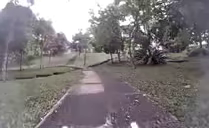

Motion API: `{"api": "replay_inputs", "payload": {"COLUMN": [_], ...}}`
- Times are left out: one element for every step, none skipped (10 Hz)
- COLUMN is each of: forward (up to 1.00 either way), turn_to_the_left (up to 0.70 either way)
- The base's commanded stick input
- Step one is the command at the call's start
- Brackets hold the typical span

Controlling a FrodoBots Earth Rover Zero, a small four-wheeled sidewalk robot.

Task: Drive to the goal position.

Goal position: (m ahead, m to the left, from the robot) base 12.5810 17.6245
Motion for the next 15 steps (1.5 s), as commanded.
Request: {"api": "replay_inputs", "payload": {"forward": [0.7, 0.55, 0.0, 0.0, 0.0, 0.0, 0.0, 0.0, 0.0, 0.0, 0.0, 0.35, 0.7, 0.7, 0.7], "turn_to_the_left": [0.01, 0.01, 0.0, 0.0, 0.0, 0.0, 0.0, 0.0, 0.0, 0.0, 0.0, 0.01, 0.01, 0.01, 0.01]}}
